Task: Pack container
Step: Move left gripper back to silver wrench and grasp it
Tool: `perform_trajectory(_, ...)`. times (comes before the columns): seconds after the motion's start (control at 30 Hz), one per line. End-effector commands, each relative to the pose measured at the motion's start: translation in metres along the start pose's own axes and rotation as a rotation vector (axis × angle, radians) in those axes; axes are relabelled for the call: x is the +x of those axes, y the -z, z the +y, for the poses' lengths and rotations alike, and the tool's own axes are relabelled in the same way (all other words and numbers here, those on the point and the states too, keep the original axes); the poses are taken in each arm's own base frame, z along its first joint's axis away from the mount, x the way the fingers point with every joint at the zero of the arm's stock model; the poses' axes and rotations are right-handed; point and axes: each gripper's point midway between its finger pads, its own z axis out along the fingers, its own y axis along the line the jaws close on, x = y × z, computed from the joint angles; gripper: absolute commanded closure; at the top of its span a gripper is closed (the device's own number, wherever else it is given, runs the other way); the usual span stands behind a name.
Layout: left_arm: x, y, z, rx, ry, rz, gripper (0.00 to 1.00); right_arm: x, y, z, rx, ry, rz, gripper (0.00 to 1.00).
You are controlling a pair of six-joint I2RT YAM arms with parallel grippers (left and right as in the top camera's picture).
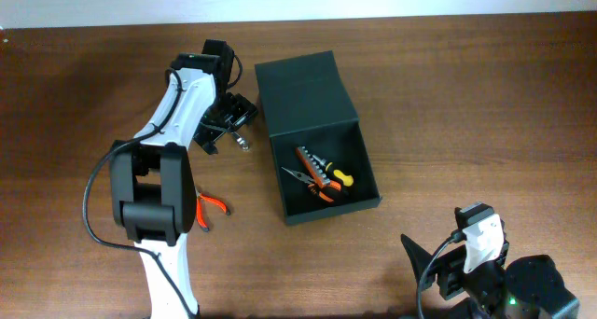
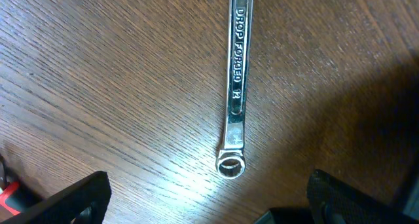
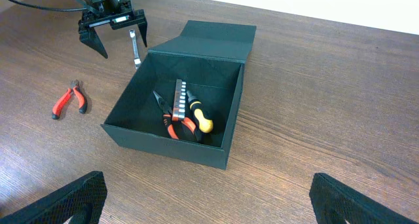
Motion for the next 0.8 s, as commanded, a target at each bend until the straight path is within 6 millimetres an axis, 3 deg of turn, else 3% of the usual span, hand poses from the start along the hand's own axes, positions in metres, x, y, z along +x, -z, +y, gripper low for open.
perform_trajectory(0.0,-0.003,-0.005,-0.006,0.01,-0.013,0.002,0.03,-0.001,0.001,-0.002,0.013,-0.009,-0.009,0.01)
perform_trajectory(0.23,-0.003,-0.028,-0.009,0.001,0.01,0.033,0.03,-0.001,0.001,-0.002,0.013,-0.009,-0.009,0.01)
perform_trajectory(0.5,-0.008,-0.03,-0.01,-0.002,0.165,0.01,0.03,-0.001,0.001,-0.002,0.013,-0.009,-0.009,0.01)
perform_trajectory(0.77,-0.011,-0.03,-0.01,-0.004,0.173,-0.007,0.11,-0.001,0.001,-0.002,0.013,-0.009,-0.009,0.01)
